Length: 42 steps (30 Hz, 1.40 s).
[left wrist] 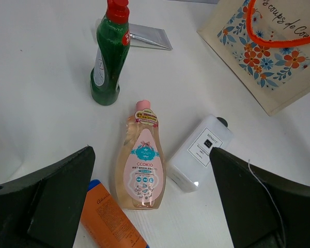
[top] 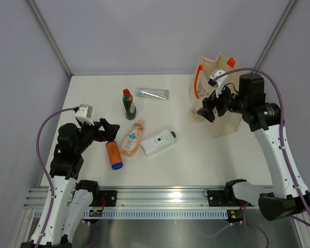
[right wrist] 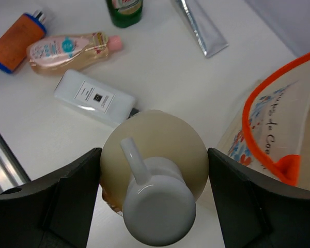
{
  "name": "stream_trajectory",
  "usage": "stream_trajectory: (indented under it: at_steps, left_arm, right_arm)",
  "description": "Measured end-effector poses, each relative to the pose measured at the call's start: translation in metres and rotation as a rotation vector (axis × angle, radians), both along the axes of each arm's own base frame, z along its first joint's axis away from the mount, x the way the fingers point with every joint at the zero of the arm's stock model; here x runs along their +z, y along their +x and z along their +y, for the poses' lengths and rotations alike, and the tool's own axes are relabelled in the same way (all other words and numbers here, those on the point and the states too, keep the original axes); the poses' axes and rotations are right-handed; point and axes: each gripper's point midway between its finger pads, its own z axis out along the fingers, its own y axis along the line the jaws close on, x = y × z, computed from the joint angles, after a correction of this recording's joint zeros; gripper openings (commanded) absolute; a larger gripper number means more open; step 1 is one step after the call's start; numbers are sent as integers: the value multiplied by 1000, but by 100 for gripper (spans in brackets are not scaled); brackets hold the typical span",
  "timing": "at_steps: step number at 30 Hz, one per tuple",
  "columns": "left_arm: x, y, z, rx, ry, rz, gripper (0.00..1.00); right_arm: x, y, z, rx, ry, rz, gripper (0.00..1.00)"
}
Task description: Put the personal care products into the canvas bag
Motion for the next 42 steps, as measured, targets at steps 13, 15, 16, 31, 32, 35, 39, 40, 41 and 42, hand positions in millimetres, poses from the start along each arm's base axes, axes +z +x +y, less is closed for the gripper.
stream_trajectory:
  at_steps: [13,15,16,31,32,35,39,40,41,42]
  left_arm:
    - [0,0,0,-3,-1,1,99]
    - [0,0,0,-3,-1,1,99]
    - [0,0,0,-3,-1,1,99]
    - [9,6,-12,-41,-64,-20,99]
    - [8,8,-14,-43,-73,-12,99]
    - [-2,13,-29,-62,-78,47,99]
    - [-15,19,-62,-78,-22,125,99]
    - [-17,21,-68,-70,-10,140,99]
    - [-21,24,-71,-51,1,151,99]
    - [-26,28,-72,-23,15,164,99]
  right_arm:
    - [109,116,-85,-345,121,-181,0]
    - [113,142,-108,-403,117,-199,0]
    - [111,154,-119,-431,111,-203,0]
    - [-107,191,-169,-563,-78,222,1]
    - [-114,190,-170,-567,-86,235,7]
    - [-119,194,-170,-573,-95,231,29]
    - [-122,199,-167,-571,-89,229,59]
    - [-123,200,-166,-571,-86,231,71]
    - [-124,200,-166,-570,-85,232,76]
    - [-124,200,-165,-570,-83,234,80]
